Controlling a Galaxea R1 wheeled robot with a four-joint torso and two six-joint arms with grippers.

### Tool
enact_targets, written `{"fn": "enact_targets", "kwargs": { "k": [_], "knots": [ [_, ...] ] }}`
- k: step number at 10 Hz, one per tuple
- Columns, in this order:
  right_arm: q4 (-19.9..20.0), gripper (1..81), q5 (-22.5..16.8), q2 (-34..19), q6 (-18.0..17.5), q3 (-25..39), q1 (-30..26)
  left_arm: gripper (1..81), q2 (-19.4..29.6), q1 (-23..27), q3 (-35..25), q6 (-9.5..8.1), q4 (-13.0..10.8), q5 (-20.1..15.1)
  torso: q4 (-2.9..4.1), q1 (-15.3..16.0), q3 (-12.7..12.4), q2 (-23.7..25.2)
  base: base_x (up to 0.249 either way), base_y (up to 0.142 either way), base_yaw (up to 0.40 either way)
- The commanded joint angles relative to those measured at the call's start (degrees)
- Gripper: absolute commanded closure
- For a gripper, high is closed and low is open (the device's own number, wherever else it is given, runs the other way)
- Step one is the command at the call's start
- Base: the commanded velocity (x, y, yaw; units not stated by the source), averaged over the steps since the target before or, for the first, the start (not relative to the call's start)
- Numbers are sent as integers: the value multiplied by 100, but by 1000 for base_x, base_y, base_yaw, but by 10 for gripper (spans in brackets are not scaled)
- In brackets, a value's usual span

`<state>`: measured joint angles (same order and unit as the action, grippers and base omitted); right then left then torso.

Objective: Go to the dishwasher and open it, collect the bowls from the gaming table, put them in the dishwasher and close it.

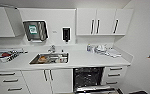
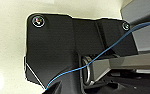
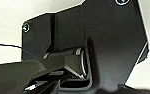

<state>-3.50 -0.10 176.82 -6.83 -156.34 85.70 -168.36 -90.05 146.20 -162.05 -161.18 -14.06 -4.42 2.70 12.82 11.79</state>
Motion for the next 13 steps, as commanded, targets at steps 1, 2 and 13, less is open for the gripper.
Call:
{"fn": "enact_targets", "kwargs": {
  "k": [1,2,13],
  "knots": [
    [-10,10,-342,40,15,9,-259,10,57,176,-30,-295,-382,-387,0,0,0,0,0,0,0],
    [-10,10,-342,40,15,9,-251,10,66,176,-21,-295,-382,-396,0,0,0,0,0,0,0],
    [16,10,-342,40,-12,9,-251,10,118,185,40,-295,-382,-387,0,-2,-2,0,0,0,216]
  ]
}}
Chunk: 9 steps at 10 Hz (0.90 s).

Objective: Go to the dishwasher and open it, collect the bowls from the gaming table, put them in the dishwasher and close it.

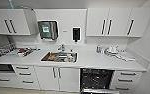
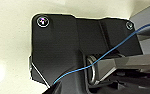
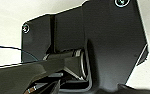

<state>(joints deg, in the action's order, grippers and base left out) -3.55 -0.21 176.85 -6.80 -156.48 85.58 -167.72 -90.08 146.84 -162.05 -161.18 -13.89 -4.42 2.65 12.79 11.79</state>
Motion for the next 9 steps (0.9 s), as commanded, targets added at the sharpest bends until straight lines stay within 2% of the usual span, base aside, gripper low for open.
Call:
{"fn": "enact_targets", "kwargs": {
  "k": [1,5,7,9],
  "knots": [
    [12,10,-331,37,-5,22,-246,10,63,179,-23,-295,-382,-404,0,0,0,0,0,0,359],
    [-14,10,-401,2,30,22,-273,10,80,179,-23,-295,-382,-404,0,0,0,0,0,0,359],
    [47,10,-190,-139,30,189,-238,10,107,187,-23,-295,-382,-422,0,0,0,0,0,0,359],
    [73,10,-102,-534,21,866,-168,10,186,179,-93,-295,-382,-422,0,0,0,0,0,0,359]
  ]
}}
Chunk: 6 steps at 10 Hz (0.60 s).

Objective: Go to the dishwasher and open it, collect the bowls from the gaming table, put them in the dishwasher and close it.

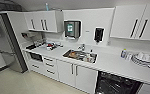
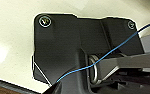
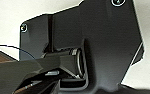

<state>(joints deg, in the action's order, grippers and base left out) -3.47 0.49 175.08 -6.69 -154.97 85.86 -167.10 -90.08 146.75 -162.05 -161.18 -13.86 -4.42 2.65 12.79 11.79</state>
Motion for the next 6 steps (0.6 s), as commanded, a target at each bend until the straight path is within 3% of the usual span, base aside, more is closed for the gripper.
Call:
{"fn": "enact_targets", "kwargs": {
  "k": [1,3,6],
  "knots": [
    [66,10,-49,-674,1,1338,-161,10,167,170,-182,-295,-382,-416,0,0,0,0,0,0,359],
    [66,10,57,-1008,10,1989,-161,10,360,135,-541,-295,-382,-433,0,0,0,0,0,0,359],
    [40,10,-31,-1034,10,2015,-169,10,440,134,-700,-295,-382,-442,0,0,0,0,0,0,359]
  ]
}}
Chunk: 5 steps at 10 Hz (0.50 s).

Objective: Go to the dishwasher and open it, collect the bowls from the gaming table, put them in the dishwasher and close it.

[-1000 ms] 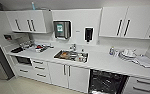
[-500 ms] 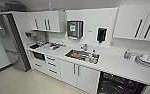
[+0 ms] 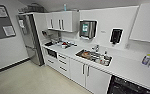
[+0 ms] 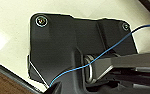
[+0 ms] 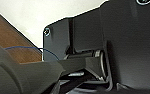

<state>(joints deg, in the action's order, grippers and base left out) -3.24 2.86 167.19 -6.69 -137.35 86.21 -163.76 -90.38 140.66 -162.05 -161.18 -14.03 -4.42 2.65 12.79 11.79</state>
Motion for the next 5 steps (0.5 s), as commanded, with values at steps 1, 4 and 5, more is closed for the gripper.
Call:
{"fn": "enact_targets", "kwargs": {
  "k": [1,4,5],
  "knots": [
    [-1,10,-260,-254,10,298,-178,10,106,165,-91,-295,-382,-434,0,0,0,0,0,0,359],
    [-36,10,-190,-254,10,289,-152,10,123,165,-47,-295,-382,-443,0,0,0,0,0,0,359],
    [-36,10,-181,-237,10,298,-152,10,115,165,-38,-295,-382,-425,0,0,0,0,0,0,359]
  ]
}}
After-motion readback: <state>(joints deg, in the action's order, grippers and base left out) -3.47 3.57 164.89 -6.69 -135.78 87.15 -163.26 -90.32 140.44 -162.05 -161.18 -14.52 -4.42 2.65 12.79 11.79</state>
